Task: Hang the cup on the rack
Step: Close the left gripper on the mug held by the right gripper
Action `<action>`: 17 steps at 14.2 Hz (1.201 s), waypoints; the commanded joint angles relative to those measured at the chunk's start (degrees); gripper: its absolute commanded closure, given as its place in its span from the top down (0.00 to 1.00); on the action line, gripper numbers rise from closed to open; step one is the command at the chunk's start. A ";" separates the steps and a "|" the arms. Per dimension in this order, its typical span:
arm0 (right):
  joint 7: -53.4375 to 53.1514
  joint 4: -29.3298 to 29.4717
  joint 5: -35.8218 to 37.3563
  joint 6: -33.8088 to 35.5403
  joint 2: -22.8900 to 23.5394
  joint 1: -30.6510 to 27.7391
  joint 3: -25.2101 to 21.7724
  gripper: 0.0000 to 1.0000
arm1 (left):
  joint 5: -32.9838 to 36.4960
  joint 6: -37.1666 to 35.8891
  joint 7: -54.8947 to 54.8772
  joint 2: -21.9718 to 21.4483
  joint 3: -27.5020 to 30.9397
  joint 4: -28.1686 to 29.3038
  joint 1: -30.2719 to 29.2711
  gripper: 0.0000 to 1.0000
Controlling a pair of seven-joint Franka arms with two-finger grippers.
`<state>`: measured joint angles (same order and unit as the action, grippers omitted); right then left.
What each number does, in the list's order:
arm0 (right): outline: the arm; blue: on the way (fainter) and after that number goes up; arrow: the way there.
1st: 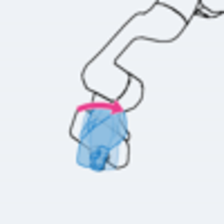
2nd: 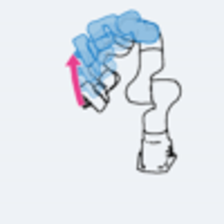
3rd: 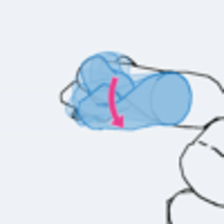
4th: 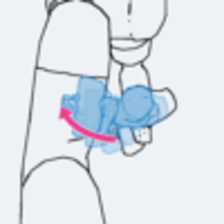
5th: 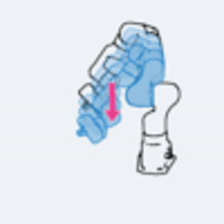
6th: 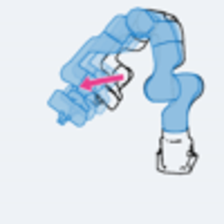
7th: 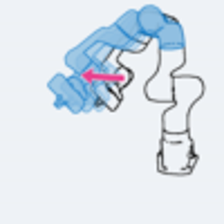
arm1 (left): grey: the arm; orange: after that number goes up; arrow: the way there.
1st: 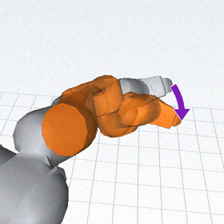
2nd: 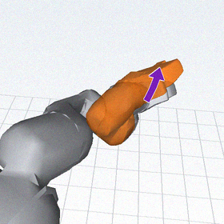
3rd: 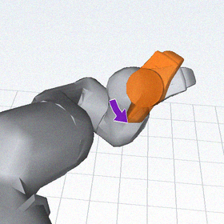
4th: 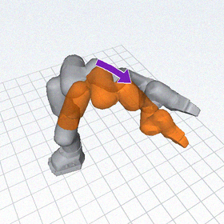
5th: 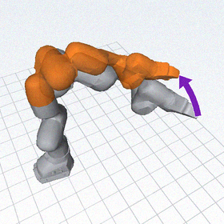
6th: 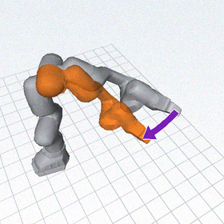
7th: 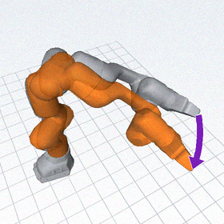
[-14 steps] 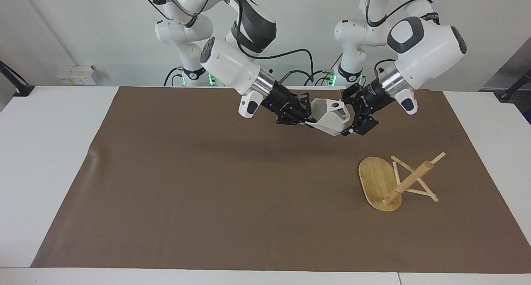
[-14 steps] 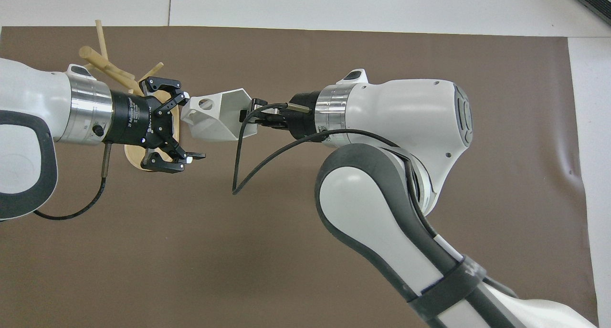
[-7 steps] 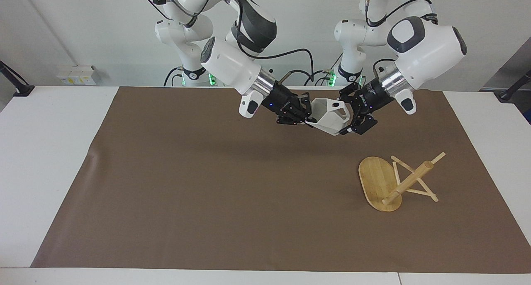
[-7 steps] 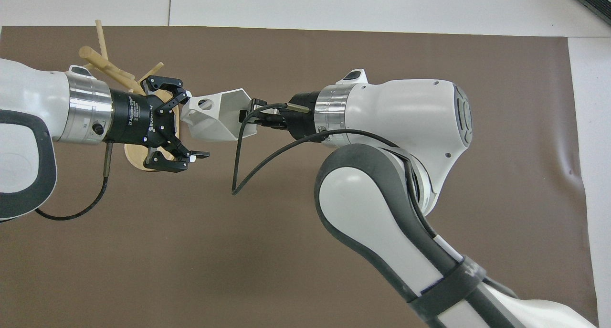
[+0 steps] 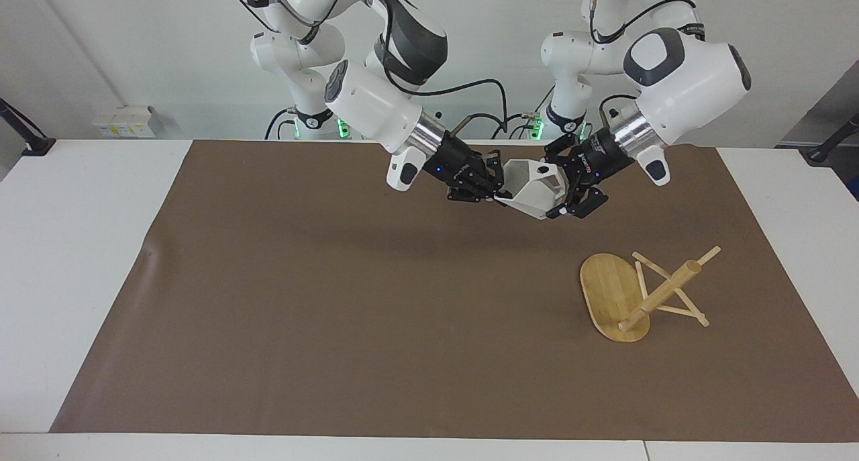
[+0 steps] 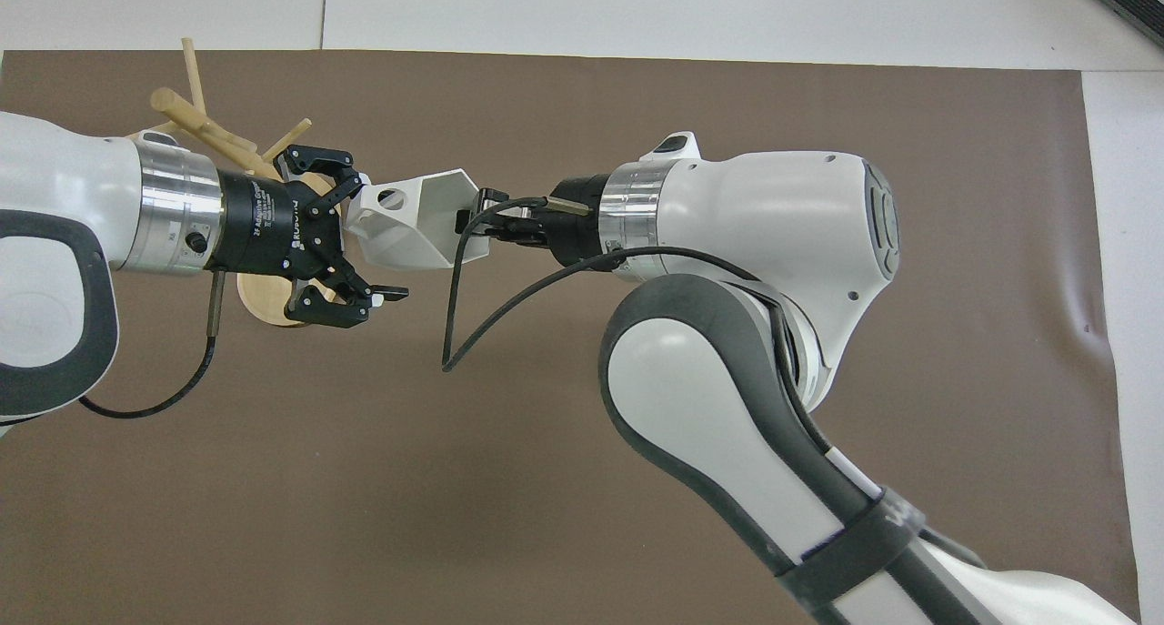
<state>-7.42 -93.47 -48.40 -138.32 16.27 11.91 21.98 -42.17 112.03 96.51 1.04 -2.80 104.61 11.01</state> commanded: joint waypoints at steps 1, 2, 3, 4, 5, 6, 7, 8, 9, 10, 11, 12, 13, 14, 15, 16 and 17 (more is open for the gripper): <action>-0.22 0.92 -1.61 -0.81 0.43 -0.05 0.17 0.00 | -1.16 0.56 0.87 -0.07 0.07 1.12 0.85 1.00; -0.22 0.92 -1.61 -0.81 0.43 -0.05 0.17 0.00 | -1.16 0.65 0.87 0.02 0.07 1.03 0.86 1.00; -0.22 0.83 -1.61 -0.81 0.43 -0.05 0.17 0.00 | -1.07 0.47 0.87 0.28 0.07 0.86 0.86 1.00; -0.22 0.92 -1.61 -0.81 0.43 -0.05 0.17 0.00 | -0.89 0.30 0.79 0.37 0.07 0.86 0.86 1.00; -0.22 0.92 -1.61 -0.81 0.43 -0.05 0.17 0.00 | -0.80 0.12 0.79 0.37 0.07 0.68 0.86 0.78; -0.22 0.83 -1.61 -0.81 0.43 -0.05 0.17 0.00 | -0.80 0.03 0.79 0.37 0.07 0.68 0.86 0.51; -0.22 0.92 -1.61 -0.81 0.43 -0.05 0.17 0.00 | -0.72 -0.05 0.79 0.37 0.07 0.59 0.86 0.25; -0.22 0.92 -1.61 -0.81 0.43 -0.05 0.17 0.00 | -0.54 -0.14 0.70 0.37 0.07 0.59 0.86 0.03; -0.22 0.92 -1.61 -0.81 0.43 -0.05 0.17 0.00 | -0.45 -0.32 0.79 0.46 0.07 0.51 0.94 0.00; -0.22 0.92 -1.61 -0.81 0.43 -0.05 0.17 0.00 | -0.37 -0.49 0.70 0.46 0.07 0.51 0.94 0.00; -0.22 0.83 -1.61 -0.81 0.43 -0.05 0.17 0.00 | -0.36 -0.58 0.70 0.46 0.16 0.51 0.94 0.00; -0.22 0.92 -1.61 -0.81 0.43 -0.05 0.17 0.00 | -0.36 -0.67 0.79 0.46 0.16 0.33 0.94 0.00; -0.22 0.83 -1.61 -0.81 0.43 -0.05 0.17 0.00 | -0.28 -0.67 0.79 0.46 0.16 0.33 0.94 0.00; -0.22 0.83 -1.52 -0.81 0.43 -0.05 0.17 0.00 | -0.28 -0.67 0.87 0.37 0.16 0.33 0.94 0.00; -0.22 0.92 -1.52 -0.90 0.43 -0.05 0.17 0.00 | -0.28 -0.67 0.87 0.37 0.16 0.33 0.86 0.00; -0.14 0.92 -1.35 -0.90 0.43 -0.05 0.17 0.00 | -0.36 -0.58 0.96 0.37 0.16 0.33 0.94 0.00; -0.22 0.92 -1.35 -0.90 0.34 -0.05 0.17 0.09 | -0.36 -0.58 0.96 0.28 0.16 0.50 0.86 0.00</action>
<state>-7.42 -93.52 -48.40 -138.08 16.44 11.92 21.95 -42.28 112.59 96.62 1.70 -2.78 104.58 11.01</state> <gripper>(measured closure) 0.938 0.278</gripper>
